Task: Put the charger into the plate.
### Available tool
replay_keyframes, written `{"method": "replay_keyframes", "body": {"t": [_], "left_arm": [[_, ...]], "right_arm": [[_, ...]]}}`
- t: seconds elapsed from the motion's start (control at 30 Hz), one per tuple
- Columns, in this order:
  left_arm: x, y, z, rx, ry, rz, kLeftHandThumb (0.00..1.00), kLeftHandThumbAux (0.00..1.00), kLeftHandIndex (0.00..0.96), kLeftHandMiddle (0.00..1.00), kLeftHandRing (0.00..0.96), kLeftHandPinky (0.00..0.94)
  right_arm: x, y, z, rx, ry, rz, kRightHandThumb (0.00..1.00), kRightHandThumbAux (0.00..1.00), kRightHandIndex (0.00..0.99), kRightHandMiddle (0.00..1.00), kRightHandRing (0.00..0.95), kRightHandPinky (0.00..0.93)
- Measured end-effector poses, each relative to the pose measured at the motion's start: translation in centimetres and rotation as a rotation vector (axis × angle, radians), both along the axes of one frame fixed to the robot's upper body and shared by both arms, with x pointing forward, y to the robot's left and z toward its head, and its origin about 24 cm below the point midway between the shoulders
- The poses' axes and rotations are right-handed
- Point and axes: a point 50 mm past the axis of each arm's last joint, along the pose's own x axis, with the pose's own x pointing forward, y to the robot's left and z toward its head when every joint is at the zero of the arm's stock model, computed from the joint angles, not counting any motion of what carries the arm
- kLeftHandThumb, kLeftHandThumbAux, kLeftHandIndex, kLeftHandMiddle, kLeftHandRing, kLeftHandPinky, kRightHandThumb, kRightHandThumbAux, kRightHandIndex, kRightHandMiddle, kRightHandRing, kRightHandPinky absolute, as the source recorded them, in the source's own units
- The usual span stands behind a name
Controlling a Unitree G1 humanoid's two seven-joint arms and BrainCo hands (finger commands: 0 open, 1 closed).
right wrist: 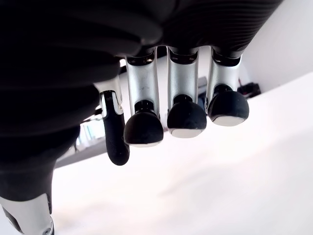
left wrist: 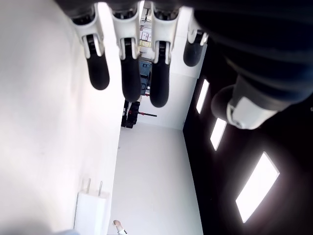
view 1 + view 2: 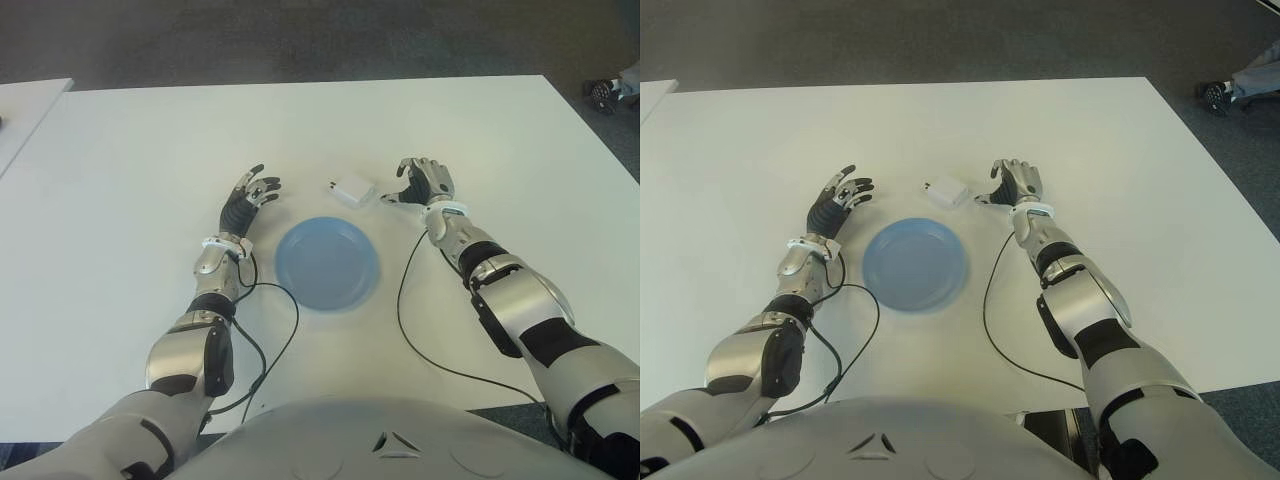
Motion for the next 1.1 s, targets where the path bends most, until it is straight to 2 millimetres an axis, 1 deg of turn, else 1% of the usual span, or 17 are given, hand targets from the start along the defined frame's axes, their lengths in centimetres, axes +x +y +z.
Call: {"method": "replay_keyframes", "body": {"t": [0.23,0.3,0.33,0.37,0.4,0.43,0.47,0.5,0.53,0.57,0.6,0.63,0.67,0.73,0.83,1.1], "left_arm": [[0.0,-0.1,0.0,-0.001,0.0,-0.008,0.047,0.539,0.148,0.319,0.302,0.269],[0.0,0.0,0.0,-0.001,0.0,-0.008,0.047,0.537,0.145,0.317,0.302,0.268],[0.0,0.0,0.0,0.0,0.001,-0.008,0.046,0.535,0.143,0.316,0.301,0.267],[0.1,0.0,0.0,0.0,0.001,-0.009,0.046,0.533,0.139,0.314,0.3,0.264],[0.1,0.0,0.0,0.0,0.002,-0.009,0.044,0.531,0.136,0.312,0.299,0.262],[0.1,0.0,0.0,0.001,0.004,-0.009,0.043,0.53,0.133,0.311,0.298,0.26],[0.1,0.0,0.0,0.002,0.005,-0.009,0.042,0.53,0.132,0.31,0.297,0.259],[0.1,0.1,0.0,0.002,0.006,-0.009,0.039,0.529,0.13,0.31,0.296,0.256],[0.1,0.1,0.0,0.002,0.008,-0.01,0.037,0.529,0.128,0.309,0.295,0.256],[0.1,0.1,0.0,0.003,0.009,-0.01,0.036,0.529,0.127,0.308,0.295,0.255],[0.1,0.1,0.0,0.003,0.009,-0.01,0.033,0.529,0.125,0.307,0.295,0.256],[0.1,0.1,0.0,0.004,0.01,-0.011,0.031,0.529,0.124,0.306,0.295,0.257],[0.1,0.1,0.0,0.004,0.01,-0.011,0.029,0.529,0.123,0.306,0.294,0.257],[0.1,0.1,0.0,0.004,0.01,-0.011,0.027,0.529,0.121,0.305,0.293,0.254],[0.1,0.1,0.0,0.005,0.01,-0.012,0.02,0.53,0.116,0.303,0.291,0.242],[0.2,0.1,0.0,0.011,0.011,-0.017,0.004,0.533,0.095,0.298,0.28,0.205]], "right_arm": [[0.7,-0.4,1.6,-0.021,-0.061,0.025,0.737,0.712,0.439,0.887,0.875,0.862],[0.9,-0.4,2.1,-0.04,-0.073,0.042,0.734,0.707,0.438,0.859,0.855,0.831],[1.0,-0.4,2.3,-0.056,-0.079,0.055,0.729,0.704,0.436,0.823,0.82,0.792],[1.1,-0.3,2.5,-0.079,-0.082,0.07,0.723,0.701,0.433,0.769,0.767,0.735],[1.2,-0.3,2.7,-0.105,-0.084,0.085,0.68,0.576,0.423,0.705,0.7,0.666],[1.3,-0.3,2.9,-0.136,-0.084,0.105,0.653,0.495,0.416,0.663,0.657,0.621],[1.4,-0.3,3.1,-0.164,-0.081,0.122,0.625,0.436,0.358,0.591,0.584,0.553],[1.5,-0.3,3.3,-0.193,-0.078,0.138,0.585,0.35,0.271,0.485,0.476,0.451],[1.6,-0.3,3.4,-0.231,-0.071,0.16,0.547,0.266,0.173,0.35,0.335,0.319],[1.7,-0.3,3.6,-0.264,-0.062,0.18,0.533,0.236,0.138,0.302,0.284,0.271],[1.8,-0.3,3.7,-0.299,-0.052,0.198,0.508,0.177,0.088,0.193,0.182,0.173],[1.9,-0.3,3.7,-0.332,-0.037,0.214,0.491,0.139,0.056,0.123,0.116,0.111],[1.9,-0.3,3.8,-0.365,-0.019,0.23,0.481,0.115,0.036,0.079,0.074,0.071],[2.0,-0.4,3.7,-0.408,0.007,0.243,0.46,0.084,0.018,0.04,0.038,0.036],[2.0,-0.4,3.6,-0.461,0.046,0.254,0.43,0.062,0.005,0.013,0.012,0.011],[2.0,-0.4,3.2,-0.515,0.091,0.263,0.395,0.078,0.0,0.0,0.0,0.0]]}}
